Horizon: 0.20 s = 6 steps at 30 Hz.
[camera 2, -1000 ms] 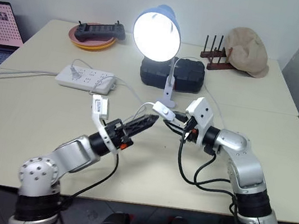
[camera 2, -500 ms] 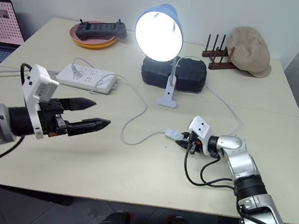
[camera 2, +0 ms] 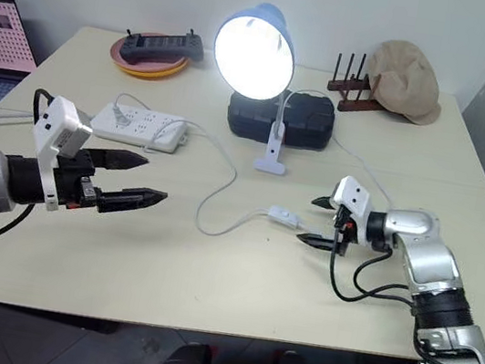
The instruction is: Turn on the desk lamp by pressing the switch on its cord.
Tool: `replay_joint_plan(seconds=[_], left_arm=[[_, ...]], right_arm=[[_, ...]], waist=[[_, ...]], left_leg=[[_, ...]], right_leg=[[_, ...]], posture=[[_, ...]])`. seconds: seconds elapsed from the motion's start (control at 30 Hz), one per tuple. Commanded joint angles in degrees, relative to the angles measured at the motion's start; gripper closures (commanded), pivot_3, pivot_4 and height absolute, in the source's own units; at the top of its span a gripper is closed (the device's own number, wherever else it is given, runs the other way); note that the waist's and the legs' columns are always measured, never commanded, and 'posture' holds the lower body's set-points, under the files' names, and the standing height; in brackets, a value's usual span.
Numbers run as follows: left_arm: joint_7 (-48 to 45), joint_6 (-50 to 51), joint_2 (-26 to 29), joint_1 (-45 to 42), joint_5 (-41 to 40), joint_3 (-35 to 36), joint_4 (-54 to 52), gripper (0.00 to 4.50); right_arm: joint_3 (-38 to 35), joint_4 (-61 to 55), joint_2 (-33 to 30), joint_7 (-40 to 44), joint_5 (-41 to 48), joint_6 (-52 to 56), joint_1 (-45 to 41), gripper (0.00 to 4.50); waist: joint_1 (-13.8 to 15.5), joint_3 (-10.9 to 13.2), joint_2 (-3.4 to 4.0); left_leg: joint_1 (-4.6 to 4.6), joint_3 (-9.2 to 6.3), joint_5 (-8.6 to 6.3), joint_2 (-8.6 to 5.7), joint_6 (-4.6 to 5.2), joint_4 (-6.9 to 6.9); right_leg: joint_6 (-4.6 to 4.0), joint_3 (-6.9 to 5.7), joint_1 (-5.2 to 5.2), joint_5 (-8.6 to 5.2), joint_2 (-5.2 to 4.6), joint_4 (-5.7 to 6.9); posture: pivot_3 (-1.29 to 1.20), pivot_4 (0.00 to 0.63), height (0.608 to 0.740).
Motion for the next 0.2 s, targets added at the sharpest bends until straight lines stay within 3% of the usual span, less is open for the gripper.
replay_joint_plan(seconds=[0.03,0.2], left_arm=[[-3.2,-3.5,0.5,-3.1,4.3,-0.4,5.2,0.0],[-8.3,-6.0,1.1,-5.4,9.1,-3.6,9.4,0.0]], right_arm=[[-6.3,-8.8,-5.5,0.8,4.8,6.7,0.2,0.07],[-9.6,-13.5,-10.2,-0.2,7.6,12.8,3.0,0.07]], waist=[[0.0,0.0,0.05],[0.0,0.0,0.02]], left_leg=[[0.0,0.01,0.0,0.0,0.0,0.02],[0.02,0.01,0.0,0.01,0.0,0.07]], right_leg=[[-0.02,0.0,-0.01,-0.01,0.0,0.02],[-0.13,0.0,0.02,-0.08,0.01,-0.01]], posture=[[0.0,0.15,0.74],[0.0,0.15,0.74]])
